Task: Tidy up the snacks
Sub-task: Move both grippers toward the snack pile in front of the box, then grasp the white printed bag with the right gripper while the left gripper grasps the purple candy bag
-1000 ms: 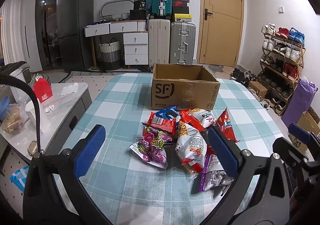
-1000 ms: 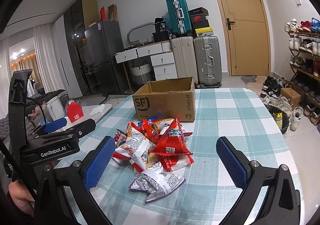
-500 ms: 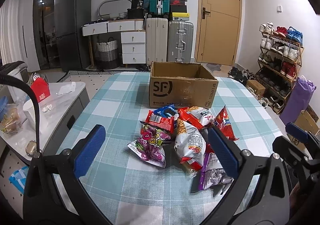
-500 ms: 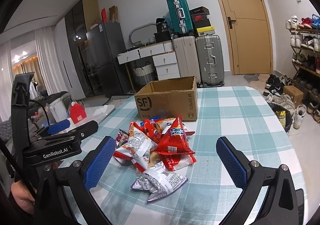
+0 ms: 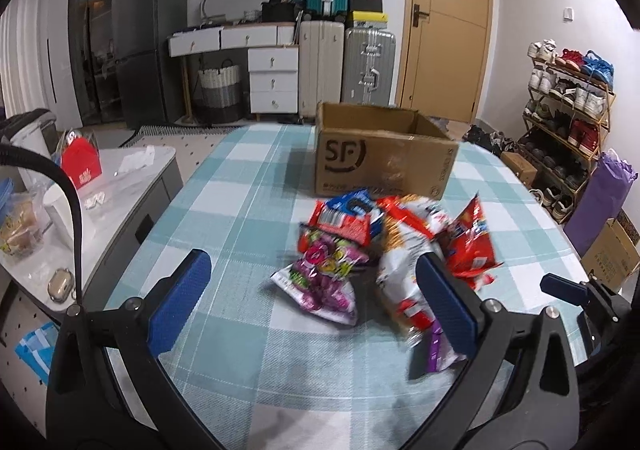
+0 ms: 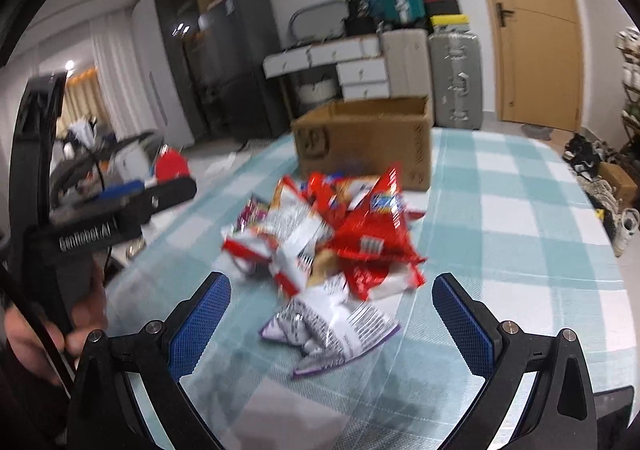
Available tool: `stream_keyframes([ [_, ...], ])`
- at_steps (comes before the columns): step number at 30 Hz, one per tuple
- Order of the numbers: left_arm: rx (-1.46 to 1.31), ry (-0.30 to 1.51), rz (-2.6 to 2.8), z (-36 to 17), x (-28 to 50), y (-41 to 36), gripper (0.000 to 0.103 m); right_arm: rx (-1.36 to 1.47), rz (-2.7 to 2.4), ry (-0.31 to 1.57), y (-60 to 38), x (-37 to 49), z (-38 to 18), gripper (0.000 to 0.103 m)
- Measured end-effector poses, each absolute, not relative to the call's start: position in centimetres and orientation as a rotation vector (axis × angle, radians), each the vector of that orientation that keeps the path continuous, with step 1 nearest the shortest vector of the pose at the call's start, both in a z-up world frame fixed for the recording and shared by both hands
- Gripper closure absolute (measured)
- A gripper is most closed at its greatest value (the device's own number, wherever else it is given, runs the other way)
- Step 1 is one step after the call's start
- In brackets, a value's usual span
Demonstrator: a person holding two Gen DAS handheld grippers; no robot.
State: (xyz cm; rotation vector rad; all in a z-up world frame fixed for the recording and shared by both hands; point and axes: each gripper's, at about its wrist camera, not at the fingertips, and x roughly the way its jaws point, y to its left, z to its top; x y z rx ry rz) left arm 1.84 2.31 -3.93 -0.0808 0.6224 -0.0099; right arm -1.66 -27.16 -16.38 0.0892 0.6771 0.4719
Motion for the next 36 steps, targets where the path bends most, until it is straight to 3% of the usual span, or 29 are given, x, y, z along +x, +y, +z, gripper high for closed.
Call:
stream_keyframes([
  [17,-0.036,0.717,0.046,-8.7,3.1,7.7,0.001,0.027,0.515,0.861,-25.1,3.3,-21.3,0.001],
  [28,-0.035,0.781,0.020,-9.2,4.5,9.4,0.001,0.032,0.579,0.894,-24.2,3.6,-22.0,0.022],
  [29,-0.036,0.791,0.017,-9.3,4.6,9.5,0.001,0.042,0.595,0.893,-24.2,3.4,-22.0,0.029],
  [36,-0.032,0.835,0.036,-9.9,5.5,10.2,0.001,0.091,0.627,0.868,-25.1,2.8,-21.9,0.053],
])
